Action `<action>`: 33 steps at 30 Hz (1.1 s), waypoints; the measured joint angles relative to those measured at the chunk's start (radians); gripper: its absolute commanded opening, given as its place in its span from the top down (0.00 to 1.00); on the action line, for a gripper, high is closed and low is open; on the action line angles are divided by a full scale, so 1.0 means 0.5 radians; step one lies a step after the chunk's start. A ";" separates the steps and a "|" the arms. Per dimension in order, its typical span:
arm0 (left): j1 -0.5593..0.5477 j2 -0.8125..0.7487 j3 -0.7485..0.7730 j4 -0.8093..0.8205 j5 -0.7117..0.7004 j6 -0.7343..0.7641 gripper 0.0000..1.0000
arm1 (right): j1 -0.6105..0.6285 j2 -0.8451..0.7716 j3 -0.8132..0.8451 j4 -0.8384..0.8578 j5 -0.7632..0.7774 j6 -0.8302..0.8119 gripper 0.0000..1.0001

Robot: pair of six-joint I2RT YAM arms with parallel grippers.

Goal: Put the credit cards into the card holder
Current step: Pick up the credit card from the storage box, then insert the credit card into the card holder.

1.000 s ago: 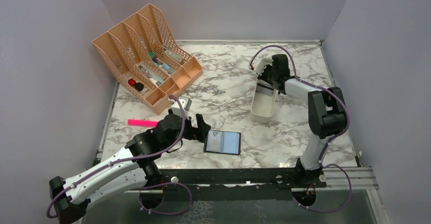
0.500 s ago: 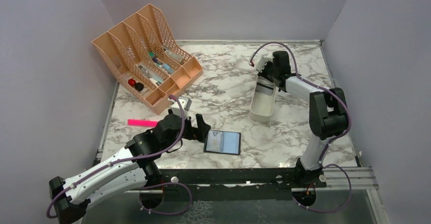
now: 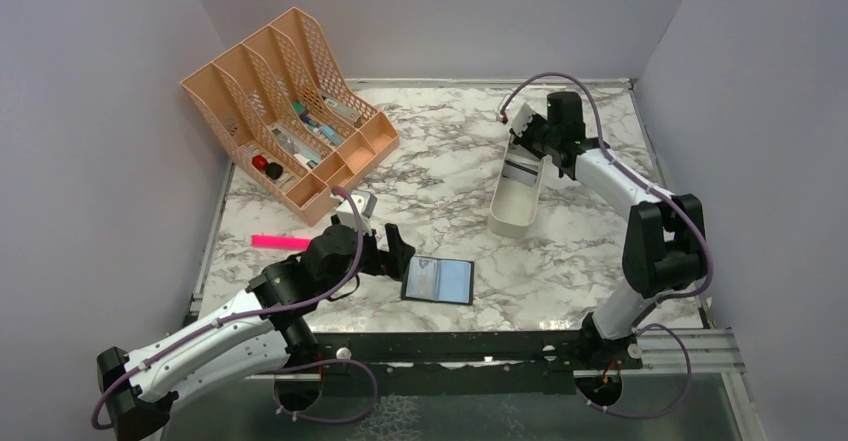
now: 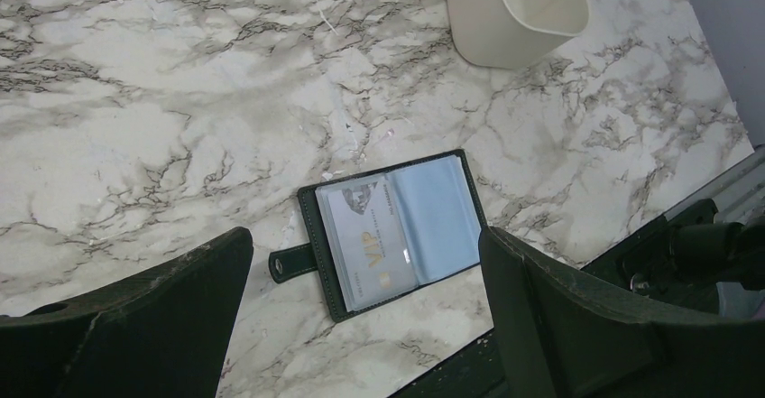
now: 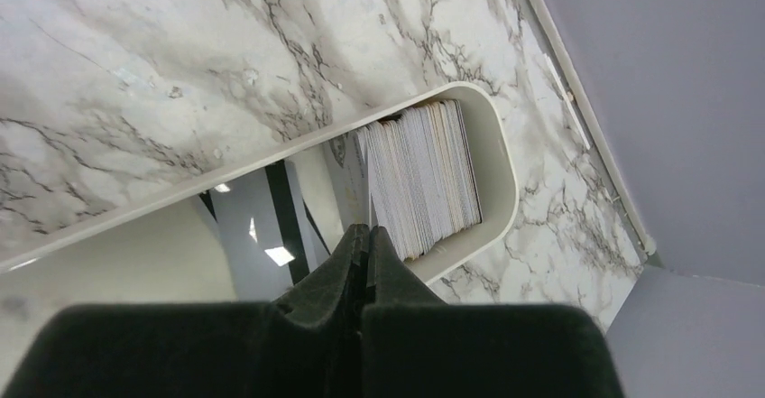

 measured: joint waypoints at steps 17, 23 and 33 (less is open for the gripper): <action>0.000 0.053 -0.029 0.340 0.217 -0.343 0.23 | 0.000 -0.969 -0.284 -0.044 -0.515 1.803 0.99; 0.000 0.173 -0.091 0.695 0.311 -0.498 0.30 | 0.000 -1.315 -0.759 0.124 -0.774 2.570 0.99; 0.000 0.470 -0.060 1.199 0.417 -0.655 0.47 | 0.000 -1.765 -1.358 0.906 -1.112 3.668 0.99</action>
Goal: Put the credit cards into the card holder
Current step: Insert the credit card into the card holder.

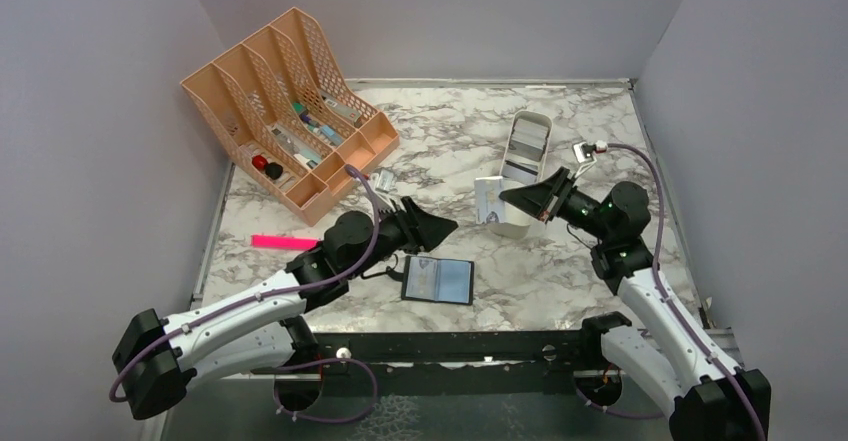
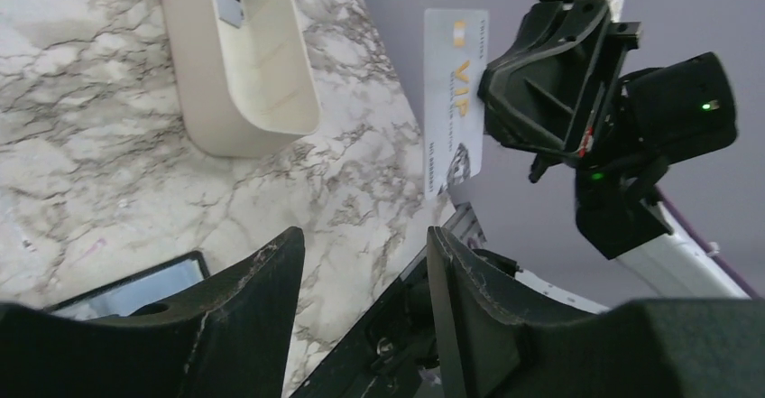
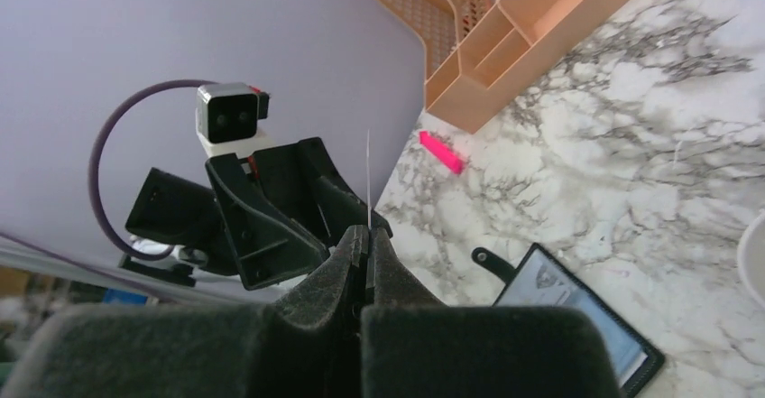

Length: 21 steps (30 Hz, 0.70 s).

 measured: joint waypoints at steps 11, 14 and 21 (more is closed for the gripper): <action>0.000 0.320 0.173 0.459 0.243 -0.061 0.60 | 0.000 -0.126 -0.159 0.384 -0.177 0.431 0.99; 0.000 0.432 0.226 0.563 0.359 -0.085 0.75 | 0.000 -0.150 -0.159 0.399 -0.187 0.451 0.99; 0.000 0.473 0.239 0.684 0.438 -0.103 1.00 | -0.001 -0.160 -0.159 0.365 -0.195 0.430 0.93</action>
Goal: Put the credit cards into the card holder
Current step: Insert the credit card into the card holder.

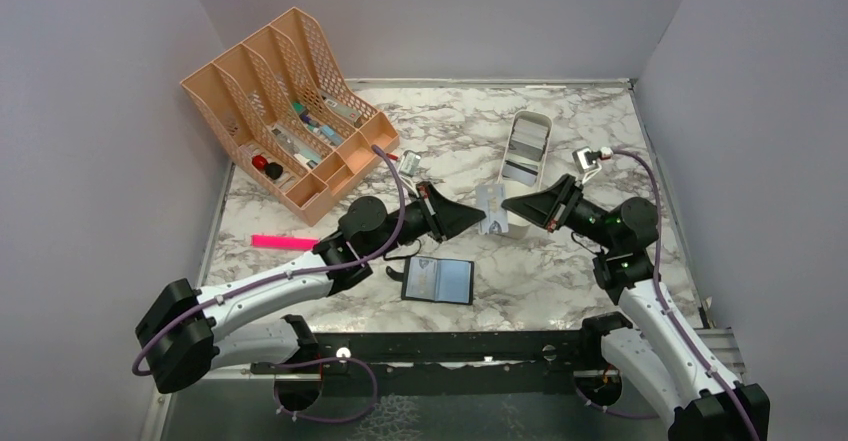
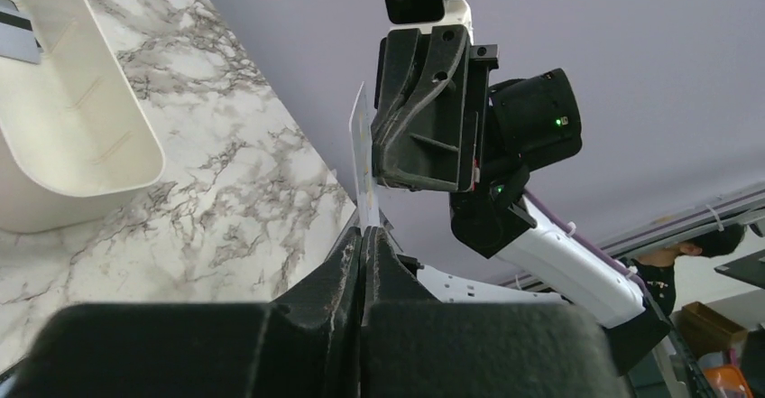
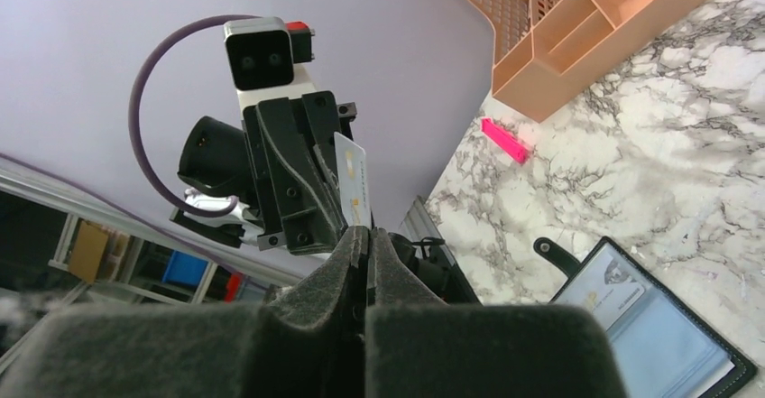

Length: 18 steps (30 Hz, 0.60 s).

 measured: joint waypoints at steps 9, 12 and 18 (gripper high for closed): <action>0.005 -0.183 -0.105 -0.166 -0.075 0.069 1.00 | 0.001 -0.042 0.005 -0.407 0.032 -0.320 0.58; 0.011 -0.304 -0.166 -0.339 -0.150 0.102 1.00 | 0.001 -0.082 0.031 -0.662 0.091 -0.497 0.58; 0.034 -0.400 -0.182 -0.777 -0.224 0.181 1.00 | 0.001 -0.076 0.198 -1.189 0.262 -0.748 0.58</action>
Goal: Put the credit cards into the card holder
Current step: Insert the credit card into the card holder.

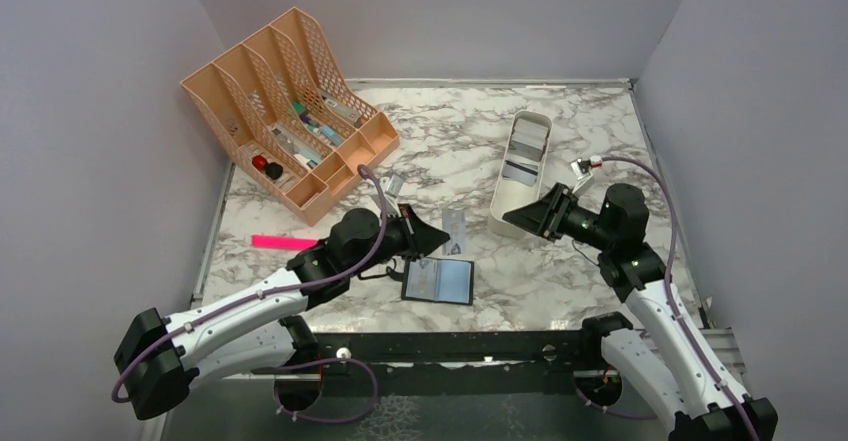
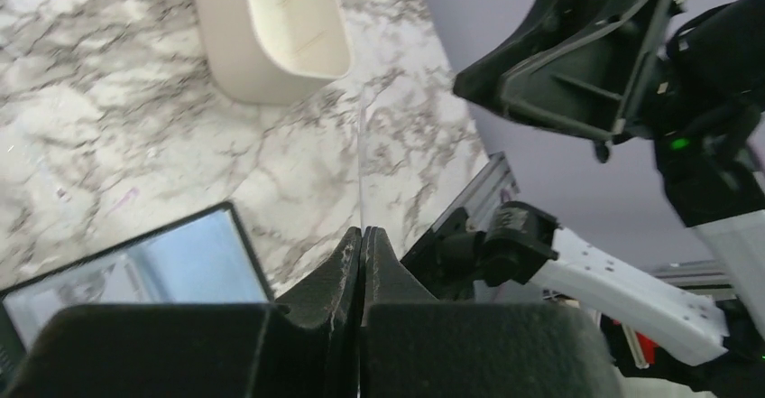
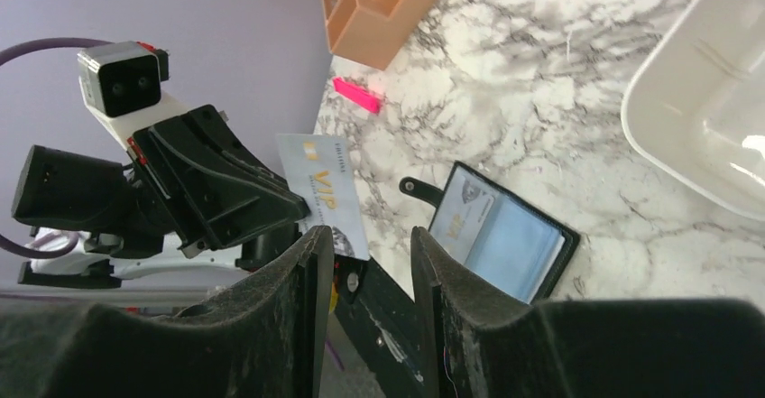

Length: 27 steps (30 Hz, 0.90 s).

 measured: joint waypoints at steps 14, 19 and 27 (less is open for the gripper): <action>0.239 0.286 -0.241 -0.222 0.291 0.009 1.00 | 0.169 0.332 -0.198 -0.230 0.134 -0.076 0.58; 0.320 0.327 -0.356 -0.171 0.422 -0.001 1.00 | 0.481 0.520 -0.255 -0.188 0.320 -0.062 0.56; 0.338 0.431 -0.450 -0.104 0.536 -0.007 1.00 | 0.837 0.816 -0.290 0.008 0.568 0.011 0.59</action>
